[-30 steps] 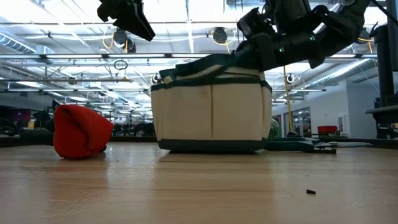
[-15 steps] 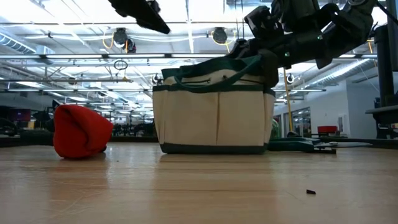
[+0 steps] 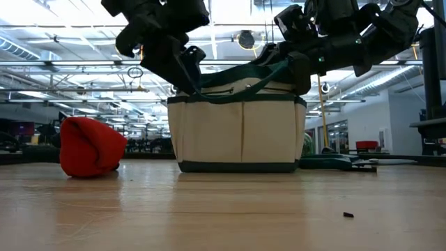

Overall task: Pick & Place Garden tools in Gardening bag
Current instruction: Adjust the light brown gardening bag

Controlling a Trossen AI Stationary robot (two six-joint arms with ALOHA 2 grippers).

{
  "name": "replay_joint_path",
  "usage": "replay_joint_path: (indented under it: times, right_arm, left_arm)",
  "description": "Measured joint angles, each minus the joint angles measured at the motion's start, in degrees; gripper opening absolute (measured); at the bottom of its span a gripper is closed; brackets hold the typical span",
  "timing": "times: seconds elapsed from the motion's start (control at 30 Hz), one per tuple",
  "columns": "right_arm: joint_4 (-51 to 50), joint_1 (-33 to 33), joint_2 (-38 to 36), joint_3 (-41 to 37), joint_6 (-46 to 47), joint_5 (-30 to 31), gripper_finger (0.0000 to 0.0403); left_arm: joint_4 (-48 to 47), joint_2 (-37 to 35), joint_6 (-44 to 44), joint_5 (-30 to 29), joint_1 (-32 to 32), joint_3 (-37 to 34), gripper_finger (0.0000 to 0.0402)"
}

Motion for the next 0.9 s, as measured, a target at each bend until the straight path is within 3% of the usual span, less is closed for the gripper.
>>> replay_joint_path:
  times: [0.27,0.67,0.9]
  right_arm:
    - [0.0,0.0,0.0,0.0,2.9,0.0,0.0150]
    - [0.1,-0.1,0.0,0.0,4.8,0.2,0.0185]
    - [4.7,-0.1,0.1,0.0,7.6,0.3,0.0209]
  left_arm:
    - [0.0,-0.9,3.9,0.0,0.0,0.1,0.0212]
    - [-2.9,-1.4,5.3,0.1,0.1,0.0,0.0072]
    - [-3.1,-1.4,6.1,-0.4,0.1,0.0,0.0010]
